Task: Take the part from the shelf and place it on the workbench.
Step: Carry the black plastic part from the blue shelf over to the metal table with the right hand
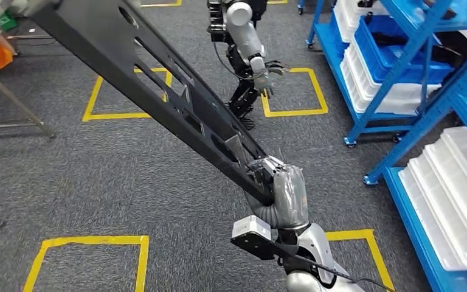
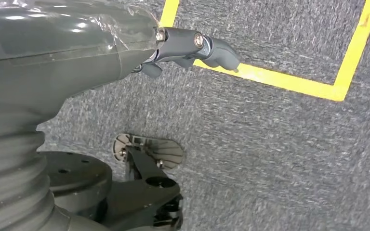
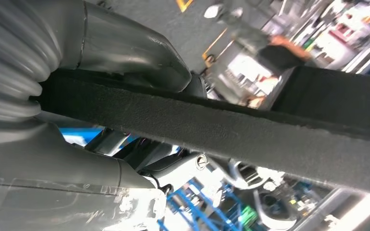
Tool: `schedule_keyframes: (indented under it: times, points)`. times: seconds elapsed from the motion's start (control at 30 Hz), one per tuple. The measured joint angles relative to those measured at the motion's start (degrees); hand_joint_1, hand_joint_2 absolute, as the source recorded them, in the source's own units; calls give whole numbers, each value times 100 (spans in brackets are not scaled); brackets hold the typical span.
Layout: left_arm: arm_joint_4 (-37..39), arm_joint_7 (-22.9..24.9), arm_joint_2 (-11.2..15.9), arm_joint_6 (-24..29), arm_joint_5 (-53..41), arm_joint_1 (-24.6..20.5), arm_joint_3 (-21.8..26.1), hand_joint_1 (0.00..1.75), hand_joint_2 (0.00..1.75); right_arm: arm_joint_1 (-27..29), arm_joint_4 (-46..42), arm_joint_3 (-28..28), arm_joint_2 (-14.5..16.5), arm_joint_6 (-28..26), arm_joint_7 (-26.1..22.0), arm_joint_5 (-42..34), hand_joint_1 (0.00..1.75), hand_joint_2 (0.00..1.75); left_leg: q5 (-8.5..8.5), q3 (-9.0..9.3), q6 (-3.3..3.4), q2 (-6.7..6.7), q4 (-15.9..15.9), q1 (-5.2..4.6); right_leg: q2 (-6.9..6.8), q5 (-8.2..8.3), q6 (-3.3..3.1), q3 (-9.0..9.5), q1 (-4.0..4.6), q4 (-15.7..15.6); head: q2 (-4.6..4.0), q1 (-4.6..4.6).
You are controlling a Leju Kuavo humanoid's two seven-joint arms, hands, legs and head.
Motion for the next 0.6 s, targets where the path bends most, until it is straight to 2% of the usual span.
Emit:
schedule_keyframes:
  times: [0.03, 0.07, 0.1, 0.13, 0.17, 0.23, 0.27, 0.3, 0.37, 0.4, 0.47, 0.53, 0.57, 0.6]
  points:
    - [0, 0, -1, 0, -1, -7, 0, 0, 175, 8, 4, 0, 1, 0, -8, -7, 175, 175, -7, 7, 19, -46, 2, -4, 58, -122, 5, -211, 1, 361, 0, 11]
    - [0, 0, -1, 0, -2, -10, 0, 0, 175, 16, 11, -1, 1, 0, -13, -16, 175, 175, -16, 14, 28, -101, 7, -7, 85, -165, 15, -392, 1, 632, 0, 18]
    - [0, 0, -2, 0, -2, -9, 0, 0, 175, 22, 22, -1, 0, 0, -17, -25, 175, 175, -30, 23, 29, -156, 18, -9, 95, -87, 26, -487, -2, 707, 0, 23]
    - [0, 0, -2, 0, -1, -8, 0, 0, 175, 25, 31, -1, -1, 0, -21, -31, 175, 175, -49, 32, 21, -211, 39, -5, 101, 96, 36, -483, -9, 573, 0, 27]
    - [1, 1, -3, 0, -1, -7, 0, 0, 175, 24, 38, 0, -1, 0, -26, -38, 175, 175, -78, 40, 3, -264, 73, 4, 116, 349, 44, -387, -20, 254, 0, 31]
    - [1, 3, -2, 0, 1, -8, 0, 0, 175, 9, 52, 1, -1, 0, -33, -55, 175, 175, -151, 14, -59, -344, 177, 11, 225, 655, 48, -170, -42, -357, 0, 49]
    - [1, 4, -1, 0, 4, -8, 0, 0, 175, 2, 58, 2, 2, 0, -34, -63, 175, 175, -175, -12, -90, -374, 219, 9, 269, 703, 32, -119, -45, -516, 0, 55]
    - [0, 5, 0, 0, 12, -3, 0, 0, 175, -5, 66, 2, 2, 0, -35, -70, 175, 175, -186, -36, -119, -394, 240, 4, 300, 679, 9, -117, -38, -548, 0, 49]
    - [0, 6, 2, 1, 36, 10, 0, 0, 175, -16, 74, 3, 3, 0, -32, -73, 175, 175, -193, -51, -165, -414, 249, 9, 259, 697, -62, -125, -25, -564, 0, 32]
    - [0, 5, 3, 1, 48, 17, 0, 0, 175, -26, 77, 3, 2, 0, -31, -72, 175, 175, -228, -60, -194, -363, 298, 6, 234, 700, -91, -113, -26, -576, 0, 14]
    - [0, 1, 6, 2, 66, 15, 0, 0, 175, -44, 80, 4, 7, 0, -30, -71, 175, 175, -444, -209, -260, -200, 675, 8, 155, 700, -144, -80, -34, -599, 0, -15]
    - [1, -4, 7, 2, 90, 14, 0, 0, 175, -49, 83, 4, 8, 0, -30, -71, 175, 175, -768, -559, -309, -81, 1392, 28, 68, 678, -175, -55, -16, -601, 0, -37]
    - [1, -6, 7, 1, 102, 18, 0, 0, 175, -48, 86, 4, 8, 0, -30, -71, 175, 175, -865, -724, -319, -64, 1702, 40, 25, 666, -183, -44, -7, -600, 0, -39]
    - [1, -8, 7, 1, 110, 25, 0, 0, 175, -49, 89, 4, 9, 0, -30, -71, 175, 175, -861, -807, -317, -56, 1838, 47, -13, 653, -185, -30, -1, -600, 0, -40]
